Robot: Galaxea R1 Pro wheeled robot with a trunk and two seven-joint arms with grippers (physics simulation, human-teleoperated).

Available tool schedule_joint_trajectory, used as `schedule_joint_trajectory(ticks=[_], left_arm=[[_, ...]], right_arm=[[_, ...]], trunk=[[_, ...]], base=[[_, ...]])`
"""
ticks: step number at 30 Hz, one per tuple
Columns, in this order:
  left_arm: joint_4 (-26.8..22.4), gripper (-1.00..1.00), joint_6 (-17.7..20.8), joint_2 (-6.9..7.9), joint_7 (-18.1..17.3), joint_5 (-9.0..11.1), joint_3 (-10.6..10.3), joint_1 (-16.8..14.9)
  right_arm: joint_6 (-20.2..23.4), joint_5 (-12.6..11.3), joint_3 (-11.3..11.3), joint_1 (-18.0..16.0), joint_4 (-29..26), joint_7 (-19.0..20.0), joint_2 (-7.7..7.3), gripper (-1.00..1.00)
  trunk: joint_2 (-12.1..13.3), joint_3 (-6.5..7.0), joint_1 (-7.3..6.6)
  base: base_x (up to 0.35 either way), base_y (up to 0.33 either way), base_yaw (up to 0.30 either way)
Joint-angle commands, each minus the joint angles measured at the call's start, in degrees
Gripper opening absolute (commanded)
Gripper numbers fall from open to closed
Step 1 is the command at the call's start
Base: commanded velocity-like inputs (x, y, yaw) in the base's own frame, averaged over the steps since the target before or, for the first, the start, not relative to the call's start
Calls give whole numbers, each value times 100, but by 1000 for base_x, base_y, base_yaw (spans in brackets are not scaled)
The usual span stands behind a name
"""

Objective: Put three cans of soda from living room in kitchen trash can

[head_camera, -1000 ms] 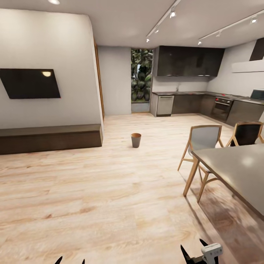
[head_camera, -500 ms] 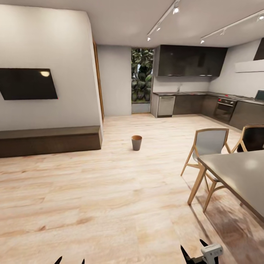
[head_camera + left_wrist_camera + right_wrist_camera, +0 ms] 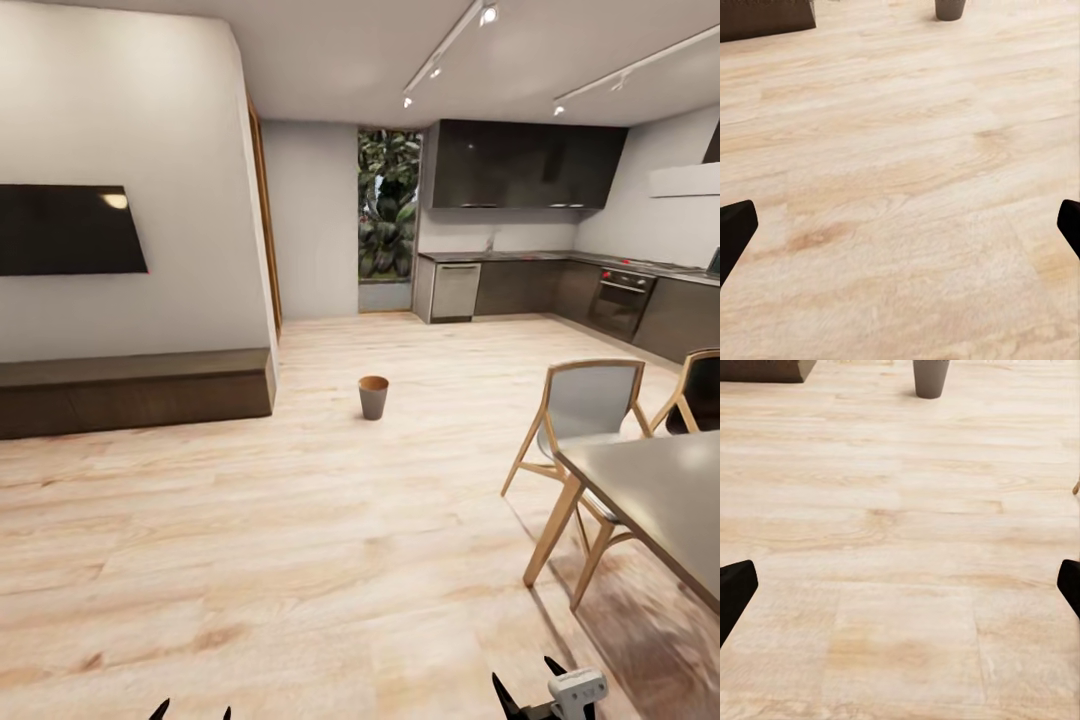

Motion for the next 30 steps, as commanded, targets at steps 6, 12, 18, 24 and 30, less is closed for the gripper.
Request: schedule_joint_trajectory(ticks=[6,12,18,24,30], left_arm=[[-1,100,0,0,0,1,-1,2],[1,100,0,0,0,2,-1,0],[3,100,0,0,0,2,0,-1],[2,100,0,0,0,2,-2,-1],[2,100,0,0,0,-3,0,1]], right_arm=[[0,-3,28,0,2,0,0,100],[0,-7,39,0,6,-4,0,100],[0,-8,50,0,23,-7,2,100],[0,-9,57,0,33,-10,1,100],[0,-9,59,0,38,-10,0,100]], trunk=[[0,0,0],[0,0,0],[0,0,0],[0,0,0],[0,0,0]], base=[[308,0,0],[308,0,0],[308,0,0],[308,0,2],[308,0,88]])
